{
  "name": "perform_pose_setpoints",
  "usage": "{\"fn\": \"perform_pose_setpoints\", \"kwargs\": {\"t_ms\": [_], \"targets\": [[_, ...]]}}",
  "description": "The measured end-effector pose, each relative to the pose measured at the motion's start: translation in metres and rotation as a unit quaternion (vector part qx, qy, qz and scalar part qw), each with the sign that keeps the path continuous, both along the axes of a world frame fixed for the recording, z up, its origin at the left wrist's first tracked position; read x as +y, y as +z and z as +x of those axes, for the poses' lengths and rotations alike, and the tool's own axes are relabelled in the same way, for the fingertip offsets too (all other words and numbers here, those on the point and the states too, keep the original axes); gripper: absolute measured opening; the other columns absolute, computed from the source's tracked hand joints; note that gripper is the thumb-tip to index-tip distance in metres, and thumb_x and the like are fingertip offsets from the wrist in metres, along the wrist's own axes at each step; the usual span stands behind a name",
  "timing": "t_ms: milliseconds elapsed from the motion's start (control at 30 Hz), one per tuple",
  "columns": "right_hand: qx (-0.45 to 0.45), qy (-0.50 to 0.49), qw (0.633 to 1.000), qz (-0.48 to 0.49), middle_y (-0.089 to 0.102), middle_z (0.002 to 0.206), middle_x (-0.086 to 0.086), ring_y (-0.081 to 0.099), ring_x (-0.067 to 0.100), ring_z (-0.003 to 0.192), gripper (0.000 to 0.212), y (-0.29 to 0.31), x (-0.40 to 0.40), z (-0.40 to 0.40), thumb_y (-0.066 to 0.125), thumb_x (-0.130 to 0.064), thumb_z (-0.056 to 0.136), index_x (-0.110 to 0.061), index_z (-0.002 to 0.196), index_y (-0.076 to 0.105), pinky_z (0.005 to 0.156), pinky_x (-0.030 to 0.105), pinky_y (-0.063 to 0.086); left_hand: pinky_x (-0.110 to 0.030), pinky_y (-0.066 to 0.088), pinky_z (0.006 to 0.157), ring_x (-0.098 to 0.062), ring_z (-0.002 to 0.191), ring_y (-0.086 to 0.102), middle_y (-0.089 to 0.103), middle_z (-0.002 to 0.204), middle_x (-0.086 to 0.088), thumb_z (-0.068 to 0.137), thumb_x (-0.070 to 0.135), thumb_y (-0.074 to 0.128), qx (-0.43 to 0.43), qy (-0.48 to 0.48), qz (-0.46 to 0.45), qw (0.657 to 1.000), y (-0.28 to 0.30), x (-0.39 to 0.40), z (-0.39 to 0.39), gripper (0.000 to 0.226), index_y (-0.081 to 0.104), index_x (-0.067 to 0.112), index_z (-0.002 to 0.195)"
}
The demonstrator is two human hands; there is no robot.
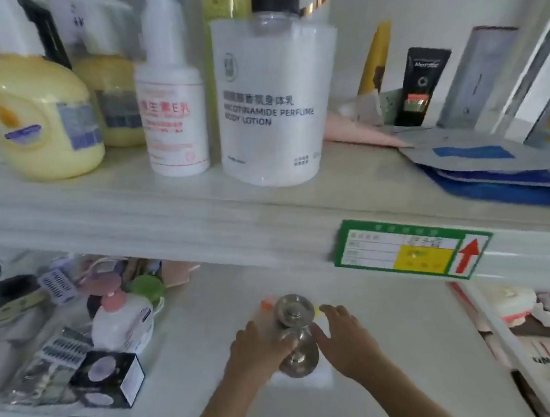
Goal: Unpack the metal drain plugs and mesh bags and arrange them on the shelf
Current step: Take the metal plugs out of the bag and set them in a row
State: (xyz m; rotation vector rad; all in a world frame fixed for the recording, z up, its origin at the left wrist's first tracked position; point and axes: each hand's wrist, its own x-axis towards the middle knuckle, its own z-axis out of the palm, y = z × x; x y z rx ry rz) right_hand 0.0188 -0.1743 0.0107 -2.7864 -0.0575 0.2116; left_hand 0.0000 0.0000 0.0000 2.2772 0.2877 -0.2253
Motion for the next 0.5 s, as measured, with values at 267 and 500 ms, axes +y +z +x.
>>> {"fn": "perform_pose_setpoints", "kwargs": {"t_ms": [267, 500], "targets": [[0.066, -0.179, 0.965, 0.179, 0.050, 0.136, 0.019, 0.047, 0.036, 0.126, 0.054, -0.018, 0.033, 0.046, 0.048, -0.042, 0.098, -0.004, 0.136, 0.047, 0.102, 0.040, 0.038, -0.034, 0.051, 0.088, -0.028, 0.111, 0.062, 0.060, 0.106, 0.001, 0.048, 0.053, 0.079, 0.036, -0.045, 0.011, 0.998, -0.013, -0.001, 0.033, 0.091, 0.039, 0.032, 0.126], [0.047, -0.121, 0.950, 0.285, 0.071, 0.110, 0.015, 0.064, 0.027, 0.095, 0.030, -0.033, 0.036, 0.059, 0.053, -0.028, 0.100, -0.006, 0.116, 0.065, 0.081, 0.034, 0.047, -0.029, 0.054, 0.081, -0.017, 0.103, 0.068, 0.069, 0.108, 0.008, 0.017, 0.052, 0.084, 0.070, -0.060, -0.078, 0.993, -0.030, 0.000, 0.058, 0.111, 0.054, 0.027, 0.122]]}}
